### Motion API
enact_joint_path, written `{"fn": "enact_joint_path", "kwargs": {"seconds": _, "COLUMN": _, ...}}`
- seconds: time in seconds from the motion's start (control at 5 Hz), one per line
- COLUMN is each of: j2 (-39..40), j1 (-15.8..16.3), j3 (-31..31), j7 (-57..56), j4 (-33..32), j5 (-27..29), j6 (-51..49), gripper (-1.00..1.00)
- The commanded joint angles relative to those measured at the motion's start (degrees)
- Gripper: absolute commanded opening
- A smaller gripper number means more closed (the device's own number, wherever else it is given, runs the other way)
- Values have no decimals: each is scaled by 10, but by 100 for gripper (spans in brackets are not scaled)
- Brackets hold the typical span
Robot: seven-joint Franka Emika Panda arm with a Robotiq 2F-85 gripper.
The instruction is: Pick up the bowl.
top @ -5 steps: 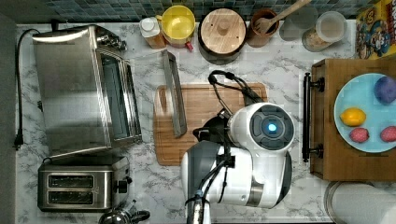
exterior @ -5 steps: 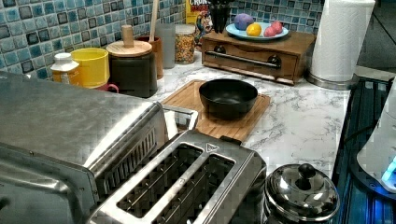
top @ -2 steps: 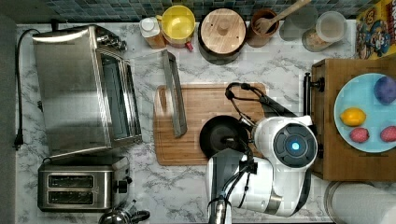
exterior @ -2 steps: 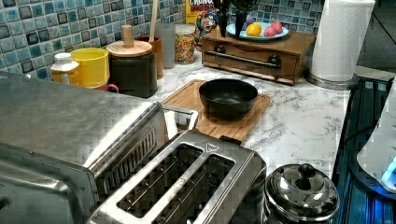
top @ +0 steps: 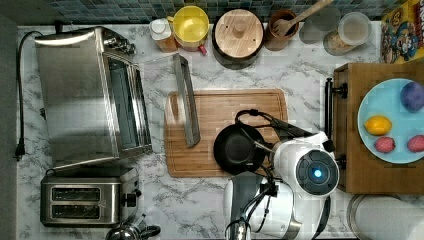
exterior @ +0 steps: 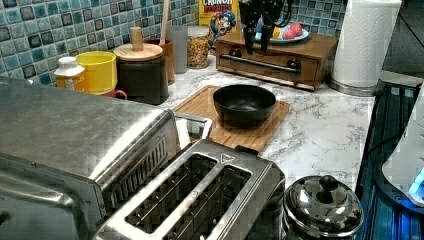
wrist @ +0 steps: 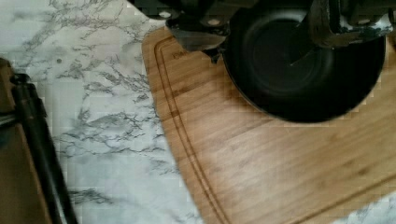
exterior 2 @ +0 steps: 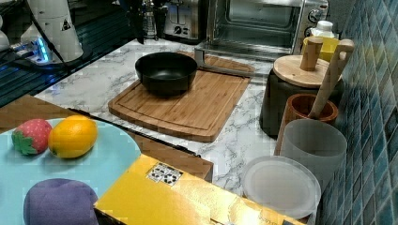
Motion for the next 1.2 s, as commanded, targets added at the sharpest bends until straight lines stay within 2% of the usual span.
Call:
{"fn": "enact_joint_path", "kwargs": {"seconds": 0.2, "j2": -55, "j1": -14, "j3": -32, "j7": -48, "j4": -108, "j5": 26, "j6": 119, "gripper": 0}}
{"fn": "enact_joint_path", "kwargs": {"seconds": 0.6, "j2": -54, "j1": 4, "j3": -50, "j7": -77, "j4": -151, "j5": 52, "j6": 121, "gripper": 0}}
{"fn": "enact_joint_path", "kwargs": {"seconds": 1.0, "j2": -16, "j1": 15, "j3": -38, "j7": -52, "j4": -150, "j5": 69, "j6": 166, "gripper": 0}}
{"fn": "enact_joint_path", "kwargs": {"seconds": 1.2, "j2": 7, "j1": 34, "j3": -37, "j7": -54, "j4": -146, "j5": 94, "j6": 202, "gripper": 0}}
